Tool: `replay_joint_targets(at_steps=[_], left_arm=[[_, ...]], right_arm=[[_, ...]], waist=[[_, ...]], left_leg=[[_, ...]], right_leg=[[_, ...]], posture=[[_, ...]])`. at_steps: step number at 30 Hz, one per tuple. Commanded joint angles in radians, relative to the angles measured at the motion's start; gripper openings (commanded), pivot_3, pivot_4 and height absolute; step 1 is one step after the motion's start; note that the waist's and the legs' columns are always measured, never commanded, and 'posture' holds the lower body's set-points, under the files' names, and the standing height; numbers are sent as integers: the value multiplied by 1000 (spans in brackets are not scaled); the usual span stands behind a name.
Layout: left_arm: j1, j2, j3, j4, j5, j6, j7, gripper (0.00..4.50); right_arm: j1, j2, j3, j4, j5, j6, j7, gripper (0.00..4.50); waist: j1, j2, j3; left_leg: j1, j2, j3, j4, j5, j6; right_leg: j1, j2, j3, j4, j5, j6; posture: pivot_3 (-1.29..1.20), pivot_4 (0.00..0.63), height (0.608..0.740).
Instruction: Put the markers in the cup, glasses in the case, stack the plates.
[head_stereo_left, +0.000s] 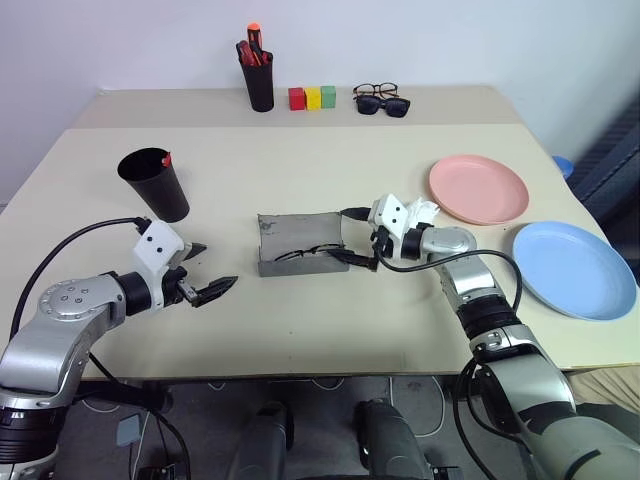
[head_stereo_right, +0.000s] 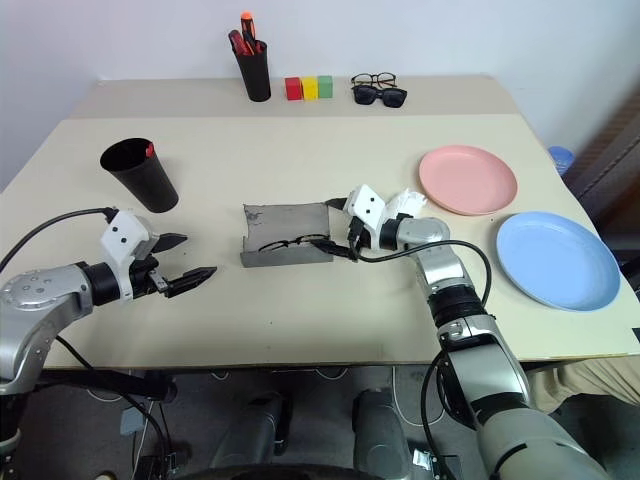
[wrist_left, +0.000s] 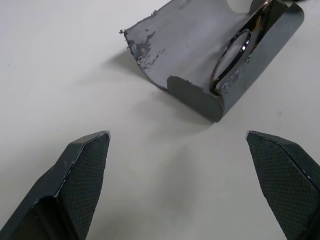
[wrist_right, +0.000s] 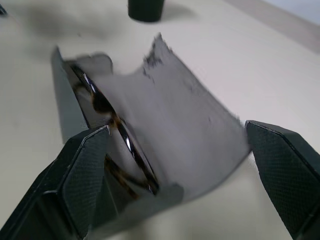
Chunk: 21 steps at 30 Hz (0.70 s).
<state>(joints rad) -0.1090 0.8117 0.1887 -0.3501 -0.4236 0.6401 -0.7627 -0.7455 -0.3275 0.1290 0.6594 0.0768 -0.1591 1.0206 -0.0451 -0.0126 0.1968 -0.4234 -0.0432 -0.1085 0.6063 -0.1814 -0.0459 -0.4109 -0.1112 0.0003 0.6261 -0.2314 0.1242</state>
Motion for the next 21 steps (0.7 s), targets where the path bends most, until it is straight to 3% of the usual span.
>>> replay_joint_targets(at_steps=[1, 21], left_arm=[[9, 8, 29, -38, -3, -9, 4, 4500], [24, 6, 14, -57, 8, -15, 25, 4500]], right_arm=[[-26, 8, 2, 6, -8, -34, -10, 4453], [-92, 43, -4, 122, -81, -157, -181, 4453]], waist=[[0, 0, 0], [0, 0, 0]], left_leg=[[0, 0, 0, 0, 0, 0], [0, 0, 0, 0, 0, 0]], right_leg=[[0, 0, 0, 0, 0, 0], [0, 0, 0, 0, 0, 0]], posture=[[0, 150, 740], [0, 150, 740]])
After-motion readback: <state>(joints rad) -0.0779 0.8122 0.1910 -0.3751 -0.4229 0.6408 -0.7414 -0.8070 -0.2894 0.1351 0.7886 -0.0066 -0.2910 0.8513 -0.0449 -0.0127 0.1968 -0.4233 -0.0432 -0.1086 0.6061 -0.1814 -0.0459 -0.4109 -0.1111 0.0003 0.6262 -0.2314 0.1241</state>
